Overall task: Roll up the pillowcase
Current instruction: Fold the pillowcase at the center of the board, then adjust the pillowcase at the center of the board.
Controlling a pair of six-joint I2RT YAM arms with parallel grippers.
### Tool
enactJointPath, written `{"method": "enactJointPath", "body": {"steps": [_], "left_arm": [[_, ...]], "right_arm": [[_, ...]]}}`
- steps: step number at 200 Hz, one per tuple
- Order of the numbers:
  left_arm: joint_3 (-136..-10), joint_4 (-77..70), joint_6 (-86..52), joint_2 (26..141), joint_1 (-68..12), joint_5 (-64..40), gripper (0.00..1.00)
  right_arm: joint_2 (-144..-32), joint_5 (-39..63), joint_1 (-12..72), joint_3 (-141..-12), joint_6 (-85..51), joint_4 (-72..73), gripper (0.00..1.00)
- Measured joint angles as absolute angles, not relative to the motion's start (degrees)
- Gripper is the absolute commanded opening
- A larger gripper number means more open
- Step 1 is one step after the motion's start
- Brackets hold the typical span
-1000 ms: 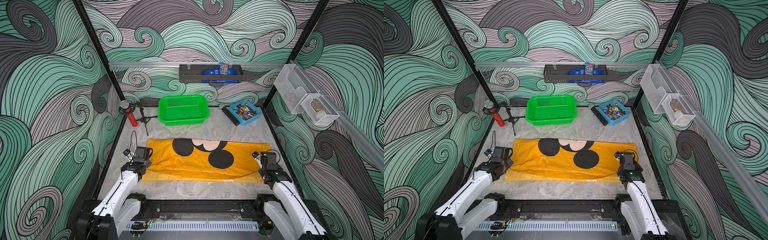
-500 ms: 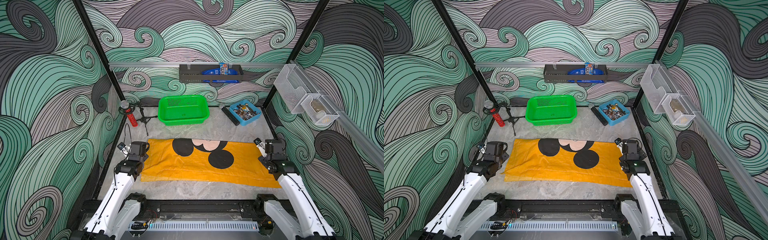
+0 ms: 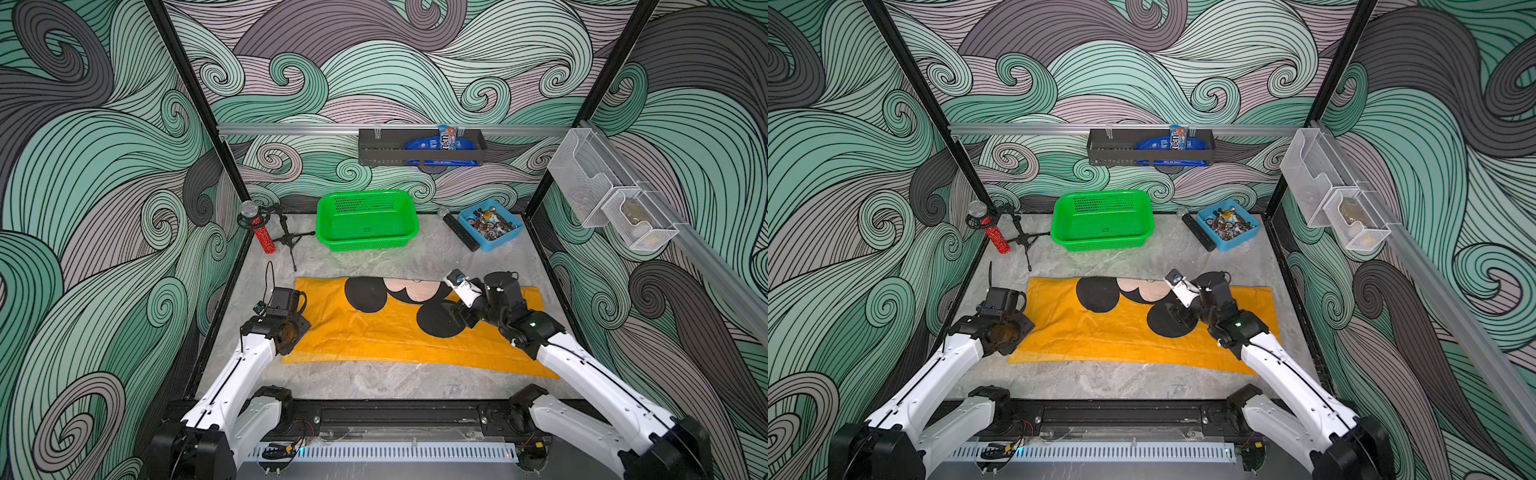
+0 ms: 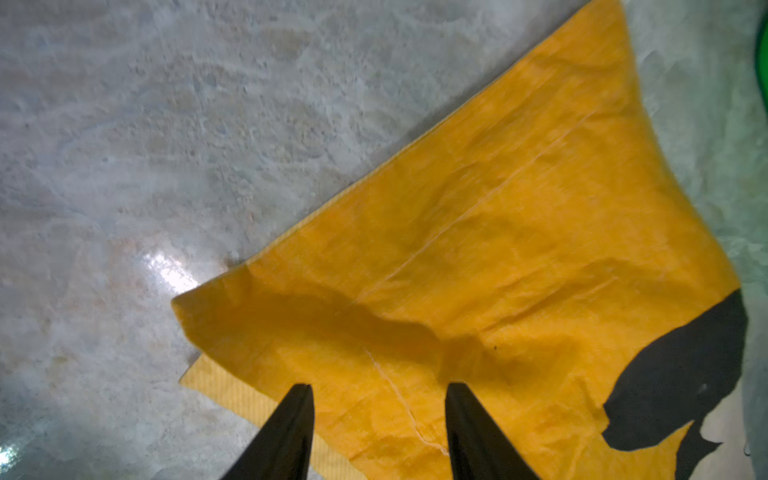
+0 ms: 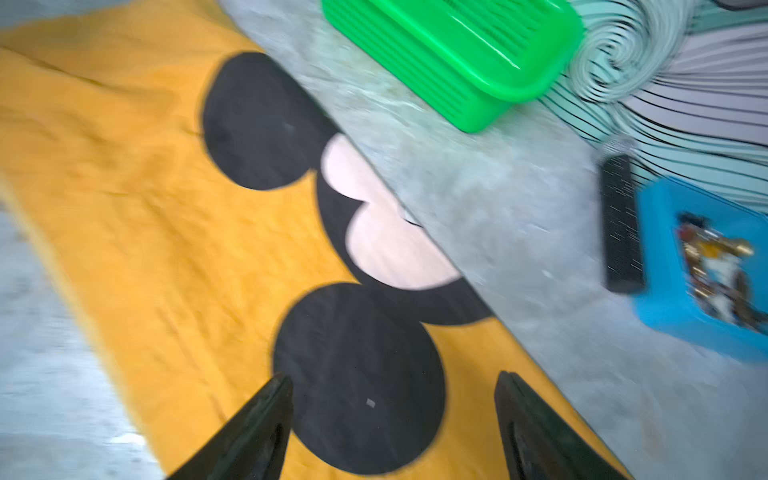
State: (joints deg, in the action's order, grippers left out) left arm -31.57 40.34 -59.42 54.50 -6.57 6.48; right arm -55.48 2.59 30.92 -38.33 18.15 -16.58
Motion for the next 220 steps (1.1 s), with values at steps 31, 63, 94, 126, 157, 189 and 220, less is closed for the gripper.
{"method": "enactJointPath", "body": {"steps": [31,63,94,126,157,189,220], "left_arm": [[-30.57,40.58,-61.32,54.52,-6.57,4.01,0.55],[-30.57,42.22,-62.22,54.50,-6.57,3.84,0.56],[-28.56,41.25,-63.46,54.41,-6.57,3.73,0.55],[-26.87,39.20,-63.90,54.59,-6.57,4.47,0.52],[-25.58,36.29,-63.96,54.65,-6.57,4.84,0.33],[-25.02,34.87,-64.01,54.61,-6.57,4.93,0.09],[-25.02,34.65,-63.70,54.46,-6.57,4.73,0.00]], "right_arm": [[-63.64,5.72,47.35,-37.39,15.99,-6.48,0.78],[-75.18,7.75,56.45,-41.17,16.21,1.10,0.77],[-85.65,8.21,61.41,-47.62,17.82,5.76,0.74],[-92.88,8.08,64.07,-52.21,19.92,8.73,0.71],[-97.38,6.79,65.32,-53.76,22.17,9.58,0.66],[-101.60,5.41,66.81,-56.49,23.40,9.72,0.61],[-105.34,3.60,69.12,-59.64,23.55,10.11,0.53]]}}
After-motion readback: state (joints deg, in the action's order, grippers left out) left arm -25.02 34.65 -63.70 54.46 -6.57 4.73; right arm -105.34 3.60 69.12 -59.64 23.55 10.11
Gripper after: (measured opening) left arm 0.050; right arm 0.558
